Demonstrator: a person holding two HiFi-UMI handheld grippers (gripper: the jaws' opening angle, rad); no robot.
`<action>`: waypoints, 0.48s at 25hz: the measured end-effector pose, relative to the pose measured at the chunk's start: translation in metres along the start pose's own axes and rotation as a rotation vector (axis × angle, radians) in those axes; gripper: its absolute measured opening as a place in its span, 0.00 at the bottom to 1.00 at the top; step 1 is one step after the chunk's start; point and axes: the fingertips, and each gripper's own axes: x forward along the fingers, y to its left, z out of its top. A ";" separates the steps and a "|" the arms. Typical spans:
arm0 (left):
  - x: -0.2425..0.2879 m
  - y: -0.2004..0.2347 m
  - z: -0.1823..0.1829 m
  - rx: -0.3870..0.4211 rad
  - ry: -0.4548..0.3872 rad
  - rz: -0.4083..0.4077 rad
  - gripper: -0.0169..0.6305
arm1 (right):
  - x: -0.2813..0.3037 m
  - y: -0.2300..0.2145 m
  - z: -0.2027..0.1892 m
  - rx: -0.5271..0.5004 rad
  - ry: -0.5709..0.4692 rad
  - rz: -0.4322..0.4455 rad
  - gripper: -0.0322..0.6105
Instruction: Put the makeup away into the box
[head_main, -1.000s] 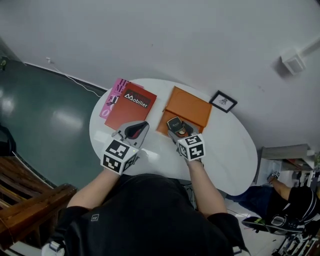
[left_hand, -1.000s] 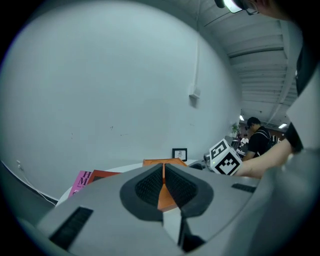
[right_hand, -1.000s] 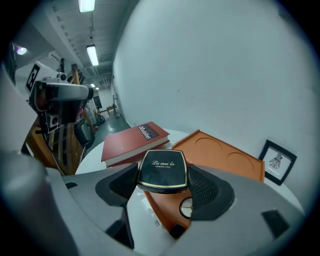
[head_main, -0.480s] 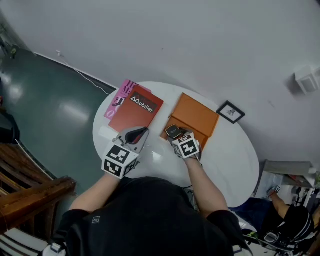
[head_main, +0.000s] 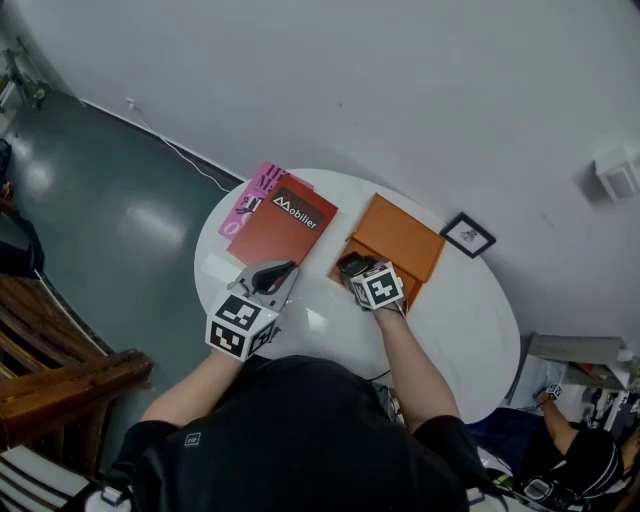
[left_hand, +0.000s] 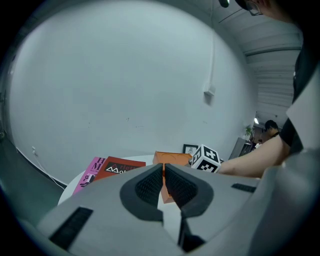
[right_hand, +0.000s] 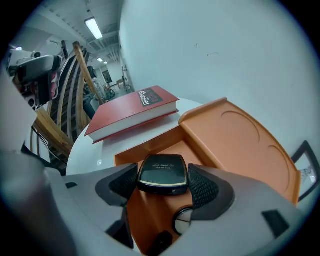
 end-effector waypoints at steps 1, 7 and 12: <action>-0.002 0.000 0.000 0.003 -0.002 -0.002 0.06 | -0.004 -0.001 0.002 0.004 -0.015 -0.006 0.48; -0.012 -0.003 -0.001 0.018 -0.017 -0.028 0.06 | -0.042 -0.011 0.019 0.066 -0.156 -0.056 0.48; -0.019 -0.006 -0.002 0.041 -0.033 -0.079 0.06 | -0.111 -0.006 0.046 0.110 -0.367 -0.128 0.48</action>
